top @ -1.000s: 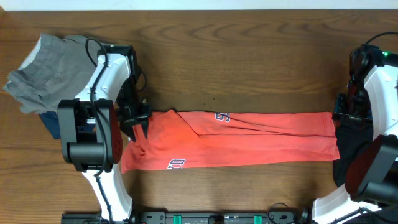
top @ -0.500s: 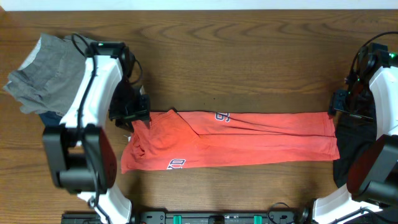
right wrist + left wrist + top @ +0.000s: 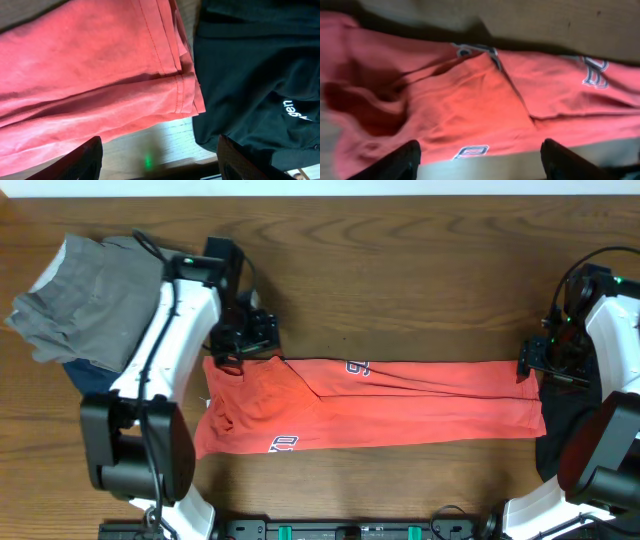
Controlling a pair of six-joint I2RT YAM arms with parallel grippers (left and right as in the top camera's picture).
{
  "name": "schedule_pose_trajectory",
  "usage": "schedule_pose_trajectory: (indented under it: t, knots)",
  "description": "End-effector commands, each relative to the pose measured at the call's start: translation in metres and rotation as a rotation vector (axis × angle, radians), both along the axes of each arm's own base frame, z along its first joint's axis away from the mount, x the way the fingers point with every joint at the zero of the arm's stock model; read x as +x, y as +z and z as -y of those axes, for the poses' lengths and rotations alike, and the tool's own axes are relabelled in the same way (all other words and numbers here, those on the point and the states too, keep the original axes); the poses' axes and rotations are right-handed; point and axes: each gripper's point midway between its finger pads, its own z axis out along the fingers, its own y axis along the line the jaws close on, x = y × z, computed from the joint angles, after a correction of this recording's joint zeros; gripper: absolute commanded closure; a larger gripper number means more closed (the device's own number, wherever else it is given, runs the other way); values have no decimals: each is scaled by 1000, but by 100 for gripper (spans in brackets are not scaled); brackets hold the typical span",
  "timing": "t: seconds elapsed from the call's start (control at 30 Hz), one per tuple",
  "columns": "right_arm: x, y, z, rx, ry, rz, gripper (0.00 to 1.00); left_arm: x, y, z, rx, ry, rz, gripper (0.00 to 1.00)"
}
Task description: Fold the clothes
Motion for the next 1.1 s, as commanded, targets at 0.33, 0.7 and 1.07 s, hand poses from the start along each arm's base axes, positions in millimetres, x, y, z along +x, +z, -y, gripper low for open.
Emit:
schedule_pose_trajectory:
  t: [0.33,0.7,1.07]
  knots:
    - [-1,1,-1,7,9,7,29,13,-64,21,18,67,-82,23]
    - [0,1,-1,6,9,9,29,12,-71,24,21,60,-94,74]
    - [0,1,-1,6,9,9,30,7,-70,22,26,59,-115,60]
